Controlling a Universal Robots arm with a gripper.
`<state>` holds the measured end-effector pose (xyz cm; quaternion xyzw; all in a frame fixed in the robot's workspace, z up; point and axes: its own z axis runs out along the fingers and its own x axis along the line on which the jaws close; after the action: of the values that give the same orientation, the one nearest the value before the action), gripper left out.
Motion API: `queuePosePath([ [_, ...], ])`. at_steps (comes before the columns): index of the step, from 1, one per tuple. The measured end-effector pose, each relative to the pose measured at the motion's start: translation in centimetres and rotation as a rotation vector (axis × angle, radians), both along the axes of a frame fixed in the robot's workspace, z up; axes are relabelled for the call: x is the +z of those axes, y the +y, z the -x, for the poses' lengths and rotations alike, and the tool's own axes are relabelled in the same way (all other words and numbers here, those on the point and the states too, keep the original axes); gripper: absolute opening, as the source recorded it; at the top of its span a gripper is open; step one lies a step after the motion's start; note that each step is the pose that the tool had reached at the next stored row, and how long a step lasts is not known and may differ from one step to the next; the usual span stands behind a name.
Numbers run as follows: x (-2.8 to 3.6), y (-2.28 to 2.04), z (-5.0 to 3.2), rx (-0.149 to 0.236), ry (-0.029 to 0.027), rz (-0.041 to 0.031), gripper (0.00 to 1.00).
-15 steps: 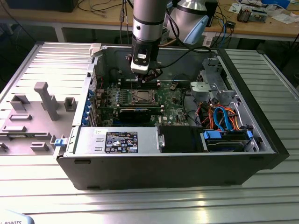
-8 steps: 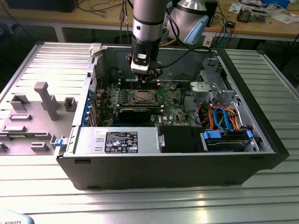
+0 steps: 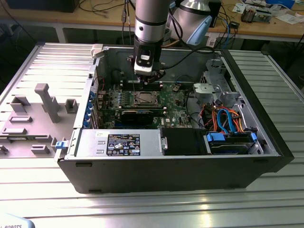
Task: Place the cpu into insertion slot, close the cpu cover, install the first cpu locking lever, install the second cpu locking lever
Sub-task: 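Install the first cpu locking lever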
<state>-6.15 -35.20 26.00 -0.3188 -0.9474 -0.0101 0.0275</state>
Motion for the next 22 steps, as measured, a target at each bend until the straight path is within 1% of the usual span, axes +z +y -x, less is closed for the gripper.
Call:
queuePosePath([
  [6, -0.03, 0.0, 0.0, 0.08, -0.0001, -0.0002, 0.11],
  [7, -0.02, 0.0, 0.0, 0.088, -0.0001, -0.0002, 0.11],
  [13, -0.03, 0.0, 0.17, 0.09, -0.0002, -0.0003, 0.11],
  [16, -0.03, 0.0, 0.9, 0.09, -0.0001, -0.0001, 0.11],
  [18, -0.03, 0.01, 1.15, 0.09, -0.0007, -0.0002, 0.11],
  [20, -0.02, 0.0, 1.41, 0.091, -0.0341, 0.0014, 0.11],
  [21, -0.03, 0.0, 1.46, 0.091, -0.0392, 0.0008, 0.11],
  [22, -0.08, 0.0, 1.5, 0.099, -0.0416, -0.0005, 0.11],
])
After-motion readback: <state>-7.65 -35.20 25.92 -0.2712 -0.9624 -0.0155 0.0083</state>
